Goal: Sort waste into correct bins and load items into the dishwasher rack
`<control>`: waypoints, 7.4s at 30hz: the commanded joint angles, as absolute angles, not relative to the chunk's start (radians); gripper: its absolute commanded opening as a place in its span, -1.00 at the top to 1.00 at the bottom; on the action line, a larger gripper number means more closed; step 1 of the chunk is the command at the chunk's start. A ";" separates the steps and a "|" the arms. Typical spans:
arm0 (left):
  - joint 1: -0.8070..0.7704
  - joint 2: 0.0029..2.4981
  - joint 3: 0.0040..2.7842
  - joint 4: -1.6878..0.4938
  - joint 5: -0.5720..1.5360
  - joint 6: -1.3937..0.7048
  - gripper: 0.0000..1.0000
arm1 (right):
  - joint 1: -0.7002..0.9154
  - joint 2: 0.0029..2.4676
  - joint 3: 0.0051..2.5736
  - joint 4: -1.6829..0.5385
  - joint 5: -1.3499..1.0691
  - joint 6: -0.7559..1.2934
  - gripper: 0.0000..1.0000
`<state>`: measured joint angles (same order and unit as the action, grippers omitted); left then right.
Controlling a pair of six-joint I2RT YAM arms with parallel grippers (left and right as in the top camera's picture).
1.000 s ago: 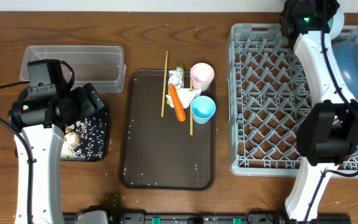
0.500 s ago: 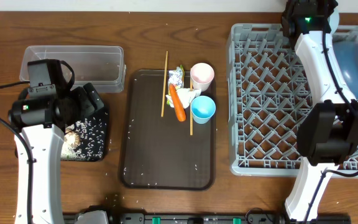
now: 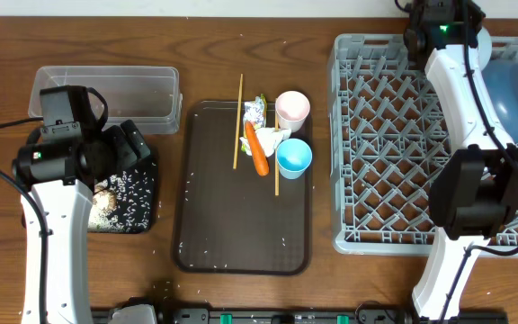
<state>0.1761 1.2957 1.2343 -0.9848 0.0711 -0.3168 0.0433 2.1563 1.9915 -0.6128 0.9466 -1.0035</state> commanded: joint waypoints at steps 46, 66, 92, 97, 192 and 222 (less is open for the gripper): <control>0.180 1.287 1.248 -0.987 0.059 -0.308 -0.95 | 0.031 2.196 1.993 -0.614 0.997 -0.941 0.99; 0.180 1.287 1.248 -0.987 0.059 -0.308 -0.96 | 0.040 2.379 1.993 -0.197 1.273 -1.152 0.98; 0.180 1.287 1.248 -0.987 0.059 -0.308 -0.96 | 0.181 2.379 1.993 0.611 1.555 -1.349 -0.47; 0.180 1.287 1.248 -0.987 0.059 -0.308 -0.96 | 0.207 2.379 1.993 0.680 1.544 -1.349 -0.47; 0.180 1.287 1.248 -0.987 0.059 -0.308 -0.95 | -0.250 2.221 2.075 -0.905 0.147 0.231 0.14; 0.180 1.287 1.248 -0.987 0.059 -0.308 -0.96 | -0.247 2.119 2.080 -0.869 0.159 0.155 0.98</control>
<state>0.1761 1.2957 1.2358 -0.9852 0.0711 -0.3168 -0.2573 2.2063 2.0819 -0.8703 0.1776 0.1982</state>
